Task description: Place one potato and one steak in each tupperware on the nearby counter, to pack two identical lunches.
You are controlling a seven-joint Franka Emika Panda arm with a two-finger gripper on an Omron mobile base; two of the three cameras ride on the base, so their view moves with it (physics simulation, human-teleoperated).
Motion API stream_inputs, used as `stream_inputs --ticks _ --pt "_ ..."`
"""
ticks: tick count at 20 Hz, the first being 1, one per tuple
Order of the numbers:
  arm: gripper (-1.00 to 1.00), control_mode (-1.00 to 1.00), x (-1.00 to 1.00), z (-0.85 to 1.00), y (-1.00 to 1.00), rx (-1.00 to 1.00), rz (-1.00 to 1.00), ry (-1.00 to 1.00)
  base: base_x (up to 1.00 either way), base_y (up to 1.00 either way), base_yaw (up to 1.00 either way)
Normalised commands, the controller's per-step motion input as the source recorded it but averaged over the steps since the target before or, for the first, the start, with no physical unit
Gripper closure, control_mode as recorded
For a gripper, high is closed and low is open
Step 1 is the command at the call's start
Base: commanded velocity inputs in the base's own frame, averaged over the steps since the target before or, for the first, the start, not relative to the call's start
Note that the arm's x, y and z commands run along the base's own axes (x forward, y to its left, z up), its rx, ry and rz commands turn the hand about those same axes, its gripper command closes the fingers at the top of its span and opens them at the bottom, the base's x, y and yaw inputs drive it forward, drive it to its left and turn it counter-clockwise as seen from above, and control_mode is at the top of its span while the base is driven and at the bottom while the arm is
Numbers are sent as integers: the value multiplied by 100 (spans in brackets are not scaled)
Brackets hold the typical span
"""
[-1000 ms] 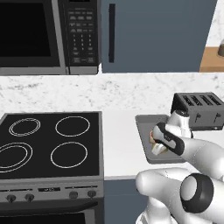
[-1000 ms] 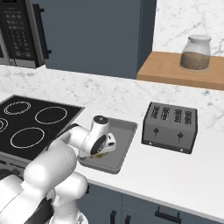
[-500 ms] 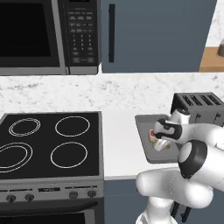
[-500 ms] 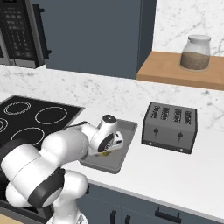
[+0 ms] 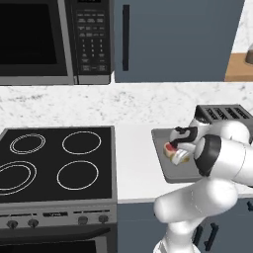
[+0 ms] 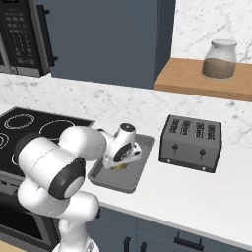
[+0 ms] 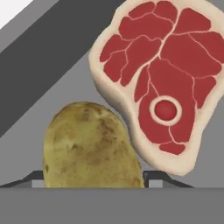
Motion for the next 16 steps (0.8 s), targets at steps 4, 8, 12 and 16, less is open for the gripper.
stream_inputs --ticks 4,8,12,16 --pt "-100 -100 -23 0 0 0 0 -6 0 0 0" --pt "-100 -100 -43 11 3 0 0 -18 0 0 0" --pt "-100 -100 -75 41 14 0 0 -18 0 0 0" --pt "-100 -100 -66 96 26 0 -5 -6 0 0 0"
